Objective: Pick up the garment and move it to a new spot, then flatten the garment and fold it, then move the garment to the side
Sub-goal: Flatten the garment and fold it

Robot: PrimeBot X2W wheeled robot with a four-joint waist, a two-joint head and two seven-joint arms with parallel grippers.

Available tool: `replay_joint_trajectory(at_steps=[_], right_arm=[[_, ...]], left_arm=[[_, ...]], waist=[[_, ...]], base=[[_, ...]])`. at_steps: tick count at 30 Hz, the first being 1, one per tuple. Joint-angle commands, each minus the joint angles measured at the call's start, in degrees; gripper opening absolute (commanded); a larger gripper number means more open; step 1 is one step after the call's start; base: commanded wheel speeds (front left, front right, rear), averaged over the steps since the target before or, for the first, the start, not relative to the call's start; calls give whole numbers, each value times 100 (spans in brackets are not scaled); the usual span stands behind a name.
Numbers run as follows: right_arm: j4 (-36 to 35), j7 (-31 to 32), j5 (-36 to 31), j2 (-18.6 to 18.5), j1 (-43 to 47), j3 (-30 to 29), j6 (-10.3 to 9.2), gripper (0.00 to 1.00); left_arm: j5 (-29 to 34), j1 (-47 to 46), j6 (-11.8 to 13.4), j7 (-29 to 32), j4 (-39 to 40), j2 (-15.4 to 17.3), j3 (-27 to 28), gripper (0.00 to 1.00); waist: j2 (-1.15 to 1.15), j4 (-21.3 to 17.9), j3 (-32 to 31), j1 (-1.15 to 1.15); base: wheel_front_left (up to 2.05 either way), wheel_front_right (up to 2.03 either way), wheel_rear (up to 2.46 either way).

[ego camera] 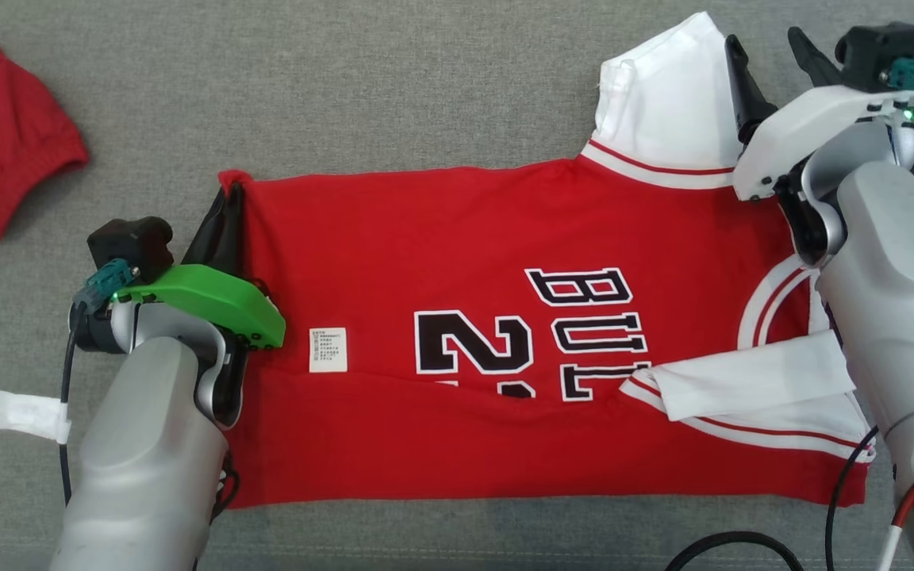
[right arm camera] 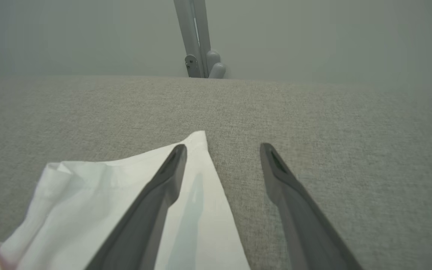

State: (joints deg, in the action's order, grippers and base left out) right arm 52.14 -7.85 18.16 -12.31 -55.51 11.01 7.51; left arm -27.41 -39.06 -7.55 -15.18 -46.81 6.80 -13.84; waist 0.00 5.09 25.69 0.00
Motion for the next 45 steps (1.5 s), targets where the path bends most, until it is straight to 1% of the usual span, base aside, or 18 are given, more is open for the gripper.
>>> replay_joint_trajectory(at_steps=[1, 4, 9, 10, 11, 12, 15, 19, 24, 25, 28, 32, 38, 41, 45], right_arm=[[114, 71, 9, -18, -150, 25, -5, 100], [431, 237, -35, -76, -431, 92, -5, 100], [889, 554, -41, -29, -721, 315, -5, 100], [942, 597, -18, -22, -756, 373, -5, 91], [986, 619, -9, -21, -785, 436, -5, 56], [1020, 605, 16, -25, -801, 489, -5, 0], [1114, 457, 54, -103, -817, 572, -6, 0], [1171, 119, 87, -90, -764, 675, -5, 0], [1177, -341, 212, -60, -483, 858, -5, 0], [1177, -341, 212, -60, -483, 858, -5, 0], [1080, -510, 393, -12, -204, 1007, -5, 0], [829, -654, 681, -83, 327, 1206, -5, 0], [243, -733, 1147, -241, 1243, 1459, -5, 0], [-110, -738, 1343, -315, 1681, 1527, -5, 0], [-621, -737, 1532, -470, 2224, 1445, -5, 0]], left_arm=[[-27, -95, 13, 8, 28, 12, -48, 0], [-59, -146, 13, 8, 95, -3, -152, 0], [-112, -200, 13, 7, 142, -50, -276, 0], [-123, -203, 13, 7, 150, -56, -292, 0], [-122, -207, 13, 7, 157, -59, -302, 0], [-127, -209, 13, 7, 164, -62, -309, 0], [-123, -160, 13, 5, 291, -35, -182, 0], [-32, 35, 13, 5, 375, 18, -67, 0], [75, 310, 13, 5, 430, 45, 19, 0], [75, 310, 13, 5, 430, 45, 19, 0], [98, 524, 13, 5, 423, 72, 64, 0], [99, 896, 13, 6, 392, 101, 62, 0], [-19, 1509, 13, 5, 533, 160, 34, 0], [-58, 1800, 13, 5, 667, 197, 71, 0], [-80, 2138, 13, 5, 821, 220, 91, 0]], waist=[[0, 104, 80, 0], [0, 204, 131, 0], [0, 329, 207, 0], [0, 337, 216, 0], [0, 344, 218, 0], [0, 347, 219, 0], [0, 319, 180, 0], [0, 224, 12, 0], [0, 104, -405, 0], [0, 104, -405, 0], [0, 31, -756, 0], [0, -67, -1252, 0], [0, -253, -1887, 0], [0, -352, -2088, 0], [0, -451, -2256, 0]], base=[[0, 0, 0], [0, 0, 0], [0, 0, 0], [0, 0, 0], [0, 0, 0], [0, 0, 0], [0, 0, 0], [0, 0, 0], [0, 0, 0], [0, 0, 0], [0, 0, 0], [0, 0, 0], [0, 0, 0], [0, 0, 0], [0, 0, 0]])
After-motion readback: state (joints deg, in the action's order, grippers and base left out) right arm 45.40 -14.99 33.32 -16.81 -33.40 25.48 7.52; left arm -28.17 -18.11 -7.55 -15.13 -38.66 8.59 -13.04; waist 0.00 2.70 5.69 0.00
